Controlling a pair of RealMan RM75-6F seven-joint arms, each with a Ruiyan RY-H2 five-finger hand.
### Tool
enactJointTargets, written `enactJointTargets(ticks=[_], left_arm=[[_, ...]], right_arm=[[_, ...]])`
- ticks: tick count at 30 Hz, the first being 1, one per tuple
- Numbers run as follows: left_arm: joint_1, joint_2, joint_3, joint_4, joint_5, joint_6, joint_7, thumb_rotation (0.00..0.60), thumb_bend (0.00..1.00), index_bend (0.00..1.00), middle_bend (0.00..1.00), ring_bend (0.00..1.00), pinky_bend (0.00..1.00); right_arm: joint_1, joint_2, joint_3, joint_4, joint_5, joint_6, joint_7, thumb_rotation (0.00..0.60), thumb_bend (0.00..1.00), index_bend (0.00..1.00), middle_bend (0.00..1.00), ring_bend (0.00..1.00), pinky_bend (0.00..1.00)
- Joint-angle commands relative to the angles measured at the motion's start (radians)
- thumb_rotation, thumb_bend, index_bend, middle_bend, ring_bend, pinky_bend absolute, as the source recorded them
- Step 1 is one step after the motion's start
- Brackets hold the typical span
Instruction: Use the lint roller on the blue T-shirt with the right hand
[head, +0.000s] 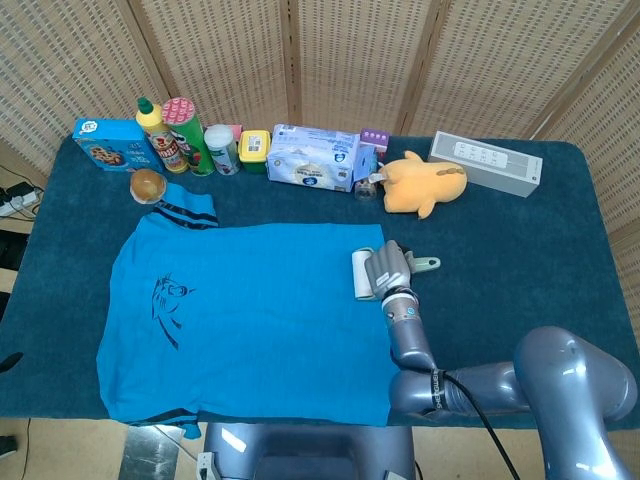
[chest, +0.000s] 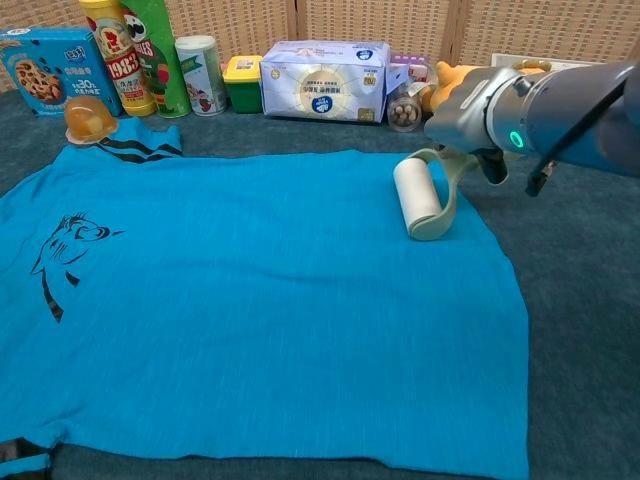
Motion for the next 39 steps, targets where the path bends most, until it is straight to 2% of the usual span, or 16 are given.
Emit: enactJointTargets(ticks=[1, 15, 28, 39], left_arm=[[0.001, 0.000, 0.000, 0.001, -0.001, 0.001, -0.002, 0.600, 0.12, 0.00, 0.00, 0.00, 0.12], [0.000, 0.007, 0.002, 0.007, 0.008, -0.007, -0.022, 0.600, 0.12, 0.00, 0.00, 0.00, 0.12], [-0.002, 0.019, 0.008, 0.013, 0.020, -0.022, -0.049, 0.600, 0.12, 0.00, 0.00, 0.00, 0.12], [-0.012, 0.030, 0.009, 0.030, 0.024, -0.050, -0.086, 0.600, 0.12, 0.00, 0.00, 0.00, 0.12]], right_arm=[[0.007, -0.009, 0.012, -0.005, 0.005, 0.002, -0.009, 0.600, 1.00, 0.53, 0.65, 0.68, 0.86], [0.069, -0.065, 0.087, 0.013, 0.070, 0.017, -0.085, 0.600, 1.00, 0.53, 0.65, 0.67, 0.86], [0.169, -0.175, 0.189, 0.052, 0.222, 0.088, -0.225, 0.600, 1.00, 0.53, 0.65, 0.67, 0.86], [0.229, -0.255, 0.278, 0.109, 0.282, 0.085, -0.294, 0.600, 1.00, 0.53, 0.66, 0.67, 0.86]])
